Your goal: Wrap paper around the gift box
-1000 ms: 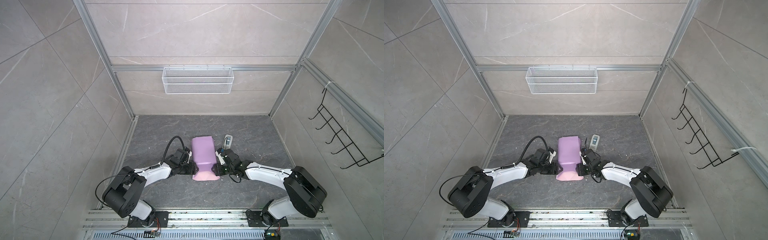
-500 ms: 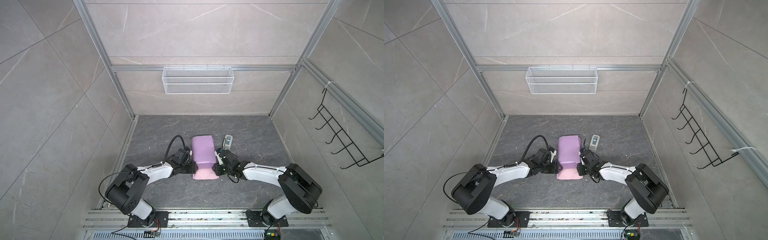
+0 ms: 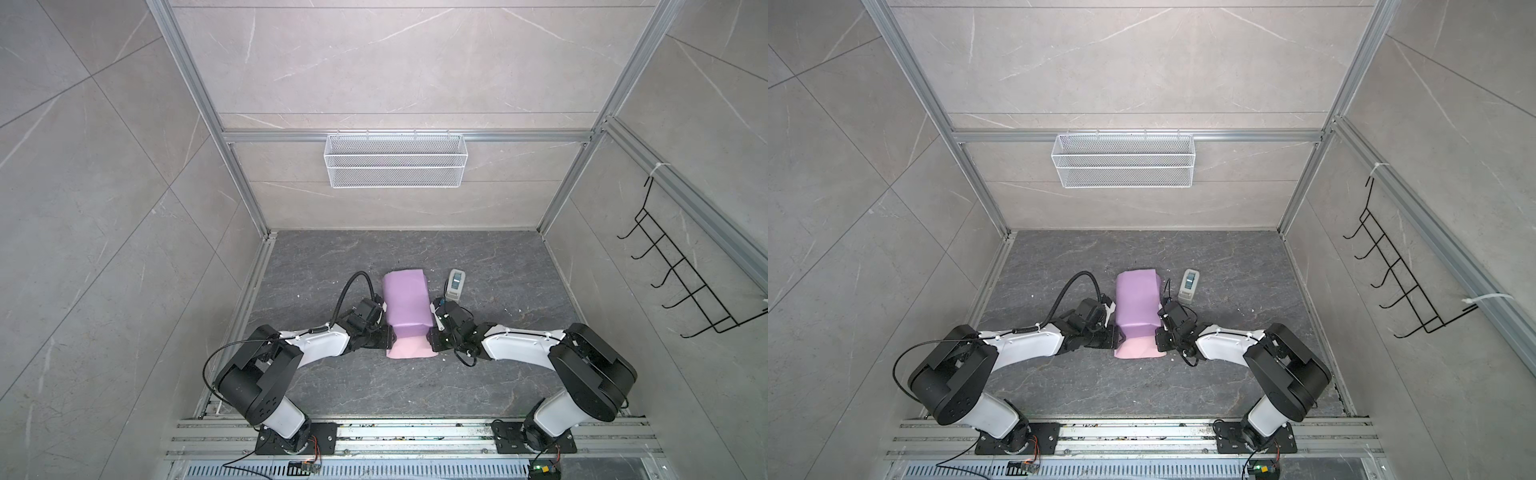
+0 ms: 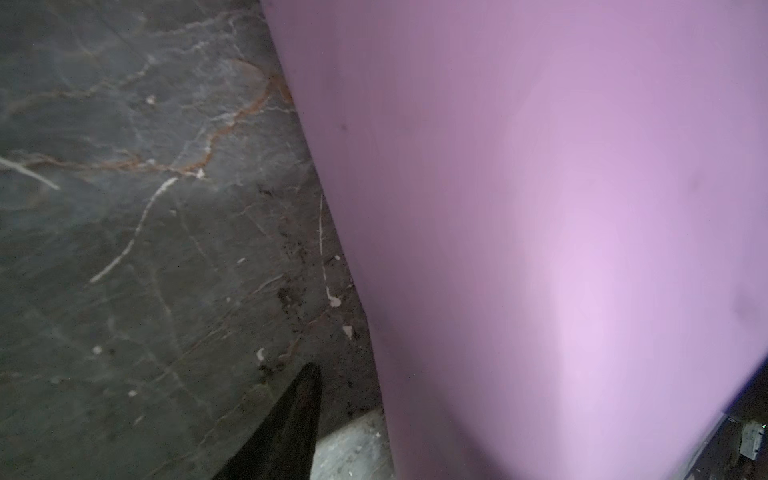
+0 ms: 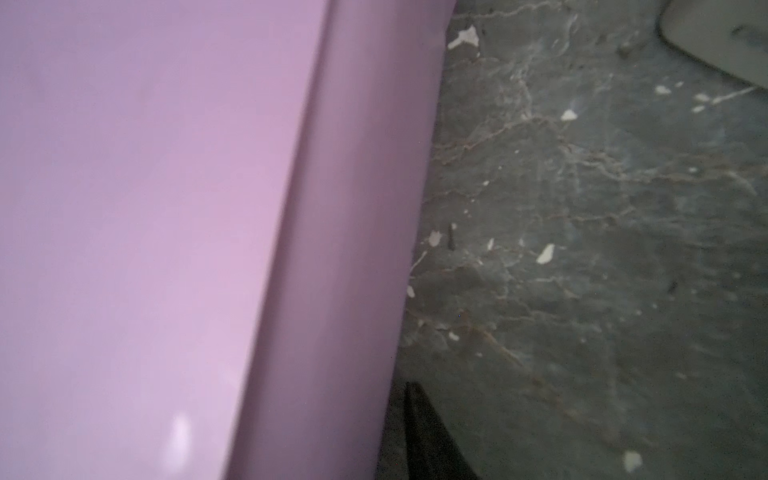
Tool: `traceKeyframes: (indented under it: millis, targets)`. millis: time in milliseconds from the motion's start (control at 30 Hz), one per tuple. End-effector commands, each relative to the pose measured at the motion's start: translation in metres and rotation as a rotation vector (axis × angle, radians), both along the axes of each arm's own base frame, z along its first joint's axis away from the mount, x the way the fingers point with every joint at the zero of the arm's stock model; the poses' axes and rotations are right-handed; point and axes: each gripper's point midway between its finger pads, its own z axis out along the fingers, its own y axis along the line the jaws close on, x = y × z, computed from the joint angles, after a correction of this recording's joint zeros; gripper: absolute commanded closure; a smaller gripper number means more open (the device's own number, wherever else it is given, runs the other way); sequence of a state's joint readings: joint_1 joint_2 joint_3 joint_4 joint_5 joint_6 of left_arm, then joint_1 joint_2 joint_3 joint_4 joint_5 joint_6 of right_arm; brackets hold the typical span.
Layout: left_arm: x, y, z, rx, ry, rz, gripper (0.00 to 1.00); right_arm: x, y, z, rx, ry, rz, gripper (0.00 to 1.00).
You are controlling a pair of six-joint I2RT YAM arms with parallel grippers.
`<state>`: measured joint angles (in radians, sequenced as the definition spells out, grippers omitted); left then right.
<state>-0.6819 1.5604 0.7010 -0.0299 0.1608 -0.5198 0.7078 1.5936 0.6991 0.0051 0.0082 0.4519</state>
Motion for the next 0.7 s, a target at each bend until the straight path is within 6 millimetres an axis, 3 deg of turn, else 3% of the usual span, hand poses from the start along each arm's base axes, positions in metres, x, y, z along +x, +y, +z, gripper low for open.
traceKeyframes:
  millis: [0,667]
  targets:
    - [0.003,0.004,0.003,0.045,-0.026,0.001,0.52,0.002,-0.001,0.001,-0.004,-0.003,-0.021,0.66]
    - [0.007,-0.003,0.003,0.055,-0.023,0.077,0.87,0.005,0.007,0.005,0.032,0.012,-0.028,0.67]
